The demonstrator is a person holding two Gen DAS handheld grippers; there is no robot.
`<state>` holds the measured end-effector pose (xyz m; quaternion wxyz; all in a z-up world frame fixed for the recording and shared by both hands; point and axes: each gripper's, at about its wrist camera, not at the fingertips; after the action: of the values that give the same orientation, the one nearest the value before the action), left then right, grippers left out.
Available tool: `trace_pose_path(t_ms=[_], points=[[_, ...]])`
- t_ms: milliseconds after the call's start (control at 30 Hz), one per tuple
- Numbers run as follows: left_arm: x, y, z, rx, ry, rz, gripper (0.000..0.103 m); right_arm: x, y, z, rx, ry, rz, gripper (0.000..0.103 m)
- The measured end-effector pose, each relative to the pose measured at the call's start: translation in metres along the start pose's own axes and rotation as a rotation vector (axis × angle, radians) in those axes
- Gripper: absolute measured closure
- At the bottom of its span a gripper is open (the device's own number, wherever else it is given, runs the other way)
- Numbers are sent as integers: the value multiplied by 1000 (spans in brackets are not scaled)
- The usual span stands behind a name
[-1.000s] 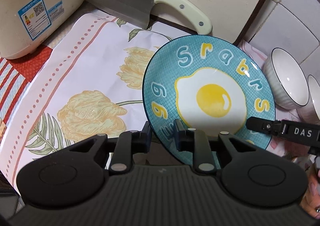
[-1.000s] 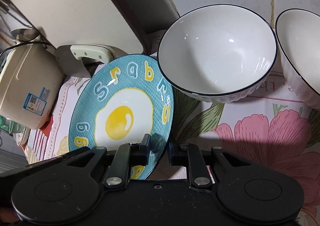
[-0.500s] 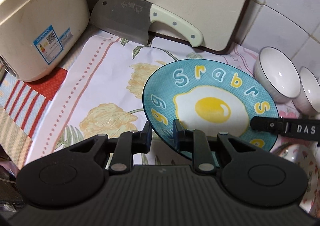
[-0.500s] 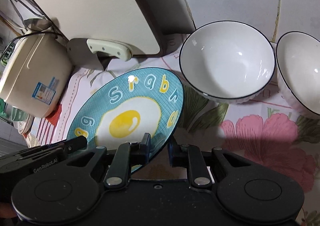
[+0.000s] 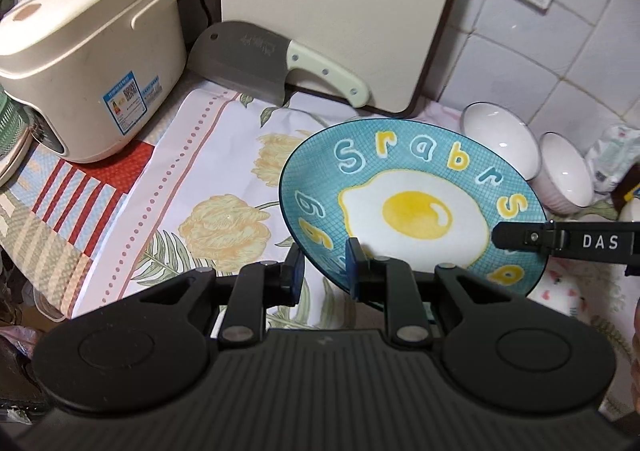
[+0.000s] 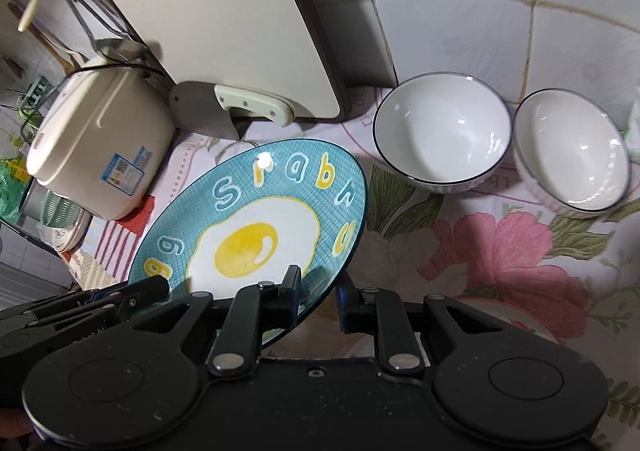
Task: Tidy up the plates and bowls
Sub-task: 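Lift the blue egg plate with both grippers off the cloth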
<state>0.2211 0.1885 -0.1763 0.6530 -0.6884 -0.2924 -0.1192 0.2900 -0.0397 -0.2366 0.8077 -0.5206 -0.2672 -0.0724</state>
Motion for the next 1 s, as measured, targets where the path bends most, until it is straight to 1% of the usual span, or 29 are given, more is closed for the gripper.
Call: trace_pose_path(t_ms=[200, 433, 533, 833, 1000], points=[[-10, -35, -14, -40, 33, -31, 83, -15, -42, 2, -2, 1, -41, 81], [-33, -70, -34, -79, 77, -85, 84, -42, -87, -2, -21, 18, -97, 81], [-43, -82, -44, -101, 99, -95, 84, -55, -105, -7, -28, 30, -119, 81], [-76, -111, -73, -161, 152, -103, 84, -98, -147, -24, -59, 77, -167, 80], [-92, -114, -88, -195, 173, -93, 84, -121, -163, -38, -85, 100, -189, 80]])
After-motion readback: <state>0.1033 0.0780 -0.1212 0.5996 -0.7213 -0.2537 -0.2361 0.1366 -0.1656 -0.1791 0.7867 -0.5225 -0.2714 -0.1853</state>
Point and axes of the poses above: each gripper's, at about its wrist camera, not at the fingertips, and y roughly the way its jaws point, z to its left, x to its top, and after that the axes turned 1 degree about -y, right-handed
